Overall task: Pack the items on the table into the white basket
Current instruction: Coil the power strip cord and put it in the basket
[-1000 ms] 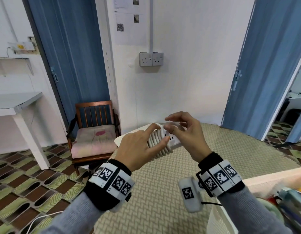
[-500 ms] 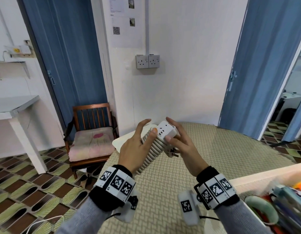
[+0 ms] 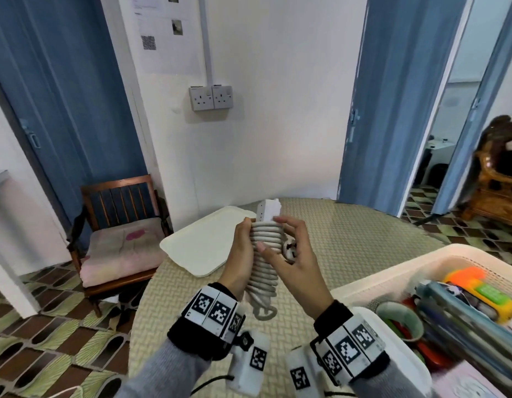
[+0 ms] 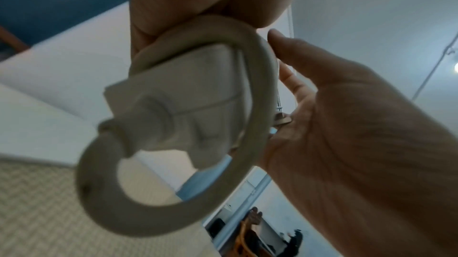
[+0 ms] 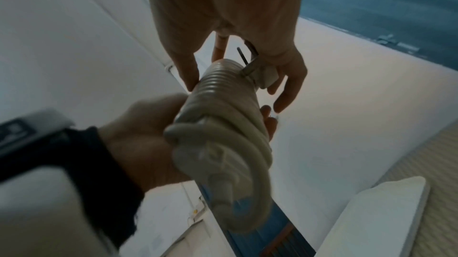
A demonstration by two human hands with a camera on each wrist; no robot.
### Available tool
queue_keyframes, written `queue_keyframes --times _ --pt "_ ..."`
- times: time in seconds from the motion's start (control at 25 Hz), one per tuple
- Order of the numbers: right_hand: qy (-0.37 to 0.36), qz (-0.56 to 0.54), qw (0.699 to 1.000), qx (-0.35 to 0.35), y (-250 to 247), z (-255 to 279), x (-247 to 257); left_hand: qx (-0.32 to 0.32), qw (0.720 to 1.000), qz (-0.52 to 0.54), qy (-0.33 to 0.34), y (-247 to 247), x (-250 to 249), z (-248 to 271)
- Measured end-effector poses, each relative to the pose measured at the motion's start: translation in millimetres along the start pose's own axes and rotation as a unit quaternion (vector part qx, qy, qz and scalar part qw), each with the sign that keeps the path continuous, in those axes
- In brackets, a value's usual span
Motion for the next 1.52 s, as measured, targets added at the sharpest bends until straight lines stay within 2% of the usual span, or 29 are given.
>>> queue_keyframes --times 0.12,0.24,0.32,0.4,0.48,0.56,0.68,0.8,0.88,1.0,1.08,1.16,1.24,1.32,1.4,1.52 --pt "0.003 0.071 0.997 -0.024 -26.0 2.8 10.3 0.094 0.994 0.028 -0.058 23.8 6.0 1.6" --pt "0.004 0.141 0.988 -0.054 -64.8 6.3 24.5 0.152 0.982 0.084 -0.072 54.3 13.7 2.9" --pt "0.005 0.158 0.984 -0.078 -94.2 13.3 37.2 0.201 0.976 0.06 -0.056 75.5 18.4 3.7" --pt "-0.007 0.178 0.98 -0.09 -123.7 21.6 51.6 0.182 0.981 -0.061 0.002 90.8 26.7 1.9" --pt "-0.02 0.215 0.972 -0.092 -157.2 34.6 66.6 0.117 0.971 -0.198 0.066 101.4 45.6 -1.2" --pt "-0.028 0.273 0.957 -0.095 -193.1 52.1 77.6 0.093 0.941 -0.308 0.103 110.4 72.9 -6.0" --pt "-0.008 0.359 0.93 -0.073 -235.7 80.3 83.2 0.102 0.896 -0.425 0.082 125.8 109.7 -8.8" --pt "0.033 0.389 0.92 -0.036 -264.8 97.5 80.1 0.029 0.84 -0.528 0.123 137.1 125.2 -10.9" --pt "0.079 0.395 0.915 0.007 -280.8 103.8 75.0 0.019 0.828 -0.541 0.146 138.7 127.7 -9.2" --pt "0.179 0.406 0.89 0.106 -297.5 112.4 57.4 0.02 0.833 -0.531 0.151 135.3 128.5 -9.4" --pt "0.224 0.419 0.87 0.13 -307.3 116.4 43.4 0.012 0.837 -0.527 0.148 134.6 129.7 -10.1" --pt "0.256 0.441 0.842 0.174 -317.5 116.9 37.2 0.011 0.836 -0.529 0.149 135.7 132.0 -9.9" --pt "0.316 0.428 0.808 0.252 -322.2 121.9 39.5 0.008 0.831 -0.535 0.149 135.8 133.0 -8.2" --pt "0.34 0.411 0.786 0.312 -321.2 135.2 42.4 0.005 0.833 -0.533 0.15 135.5 132.7 -8.3" --pt "0.306 0.432 0.782 0.328 -314.0 153.5 39.8 0.005 0.835 -0.528 0.154 134.9 132.3 -10.1" --pt "0.294 0.412 0.81 0.295 -309.5 166.9 31.6 0.008 0.835 -0.526 0.16 134.6 134.8 -10.1"
Point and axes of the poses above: each hand's wrist, its own z-axis away from the middle knuckle, its own y-axis out of the palm, x = y × z, the point moved 1 cm from there along -z, towards the middle knuckle, and after that the axes turned 13 degrees about -y, right-handed, at the moved point
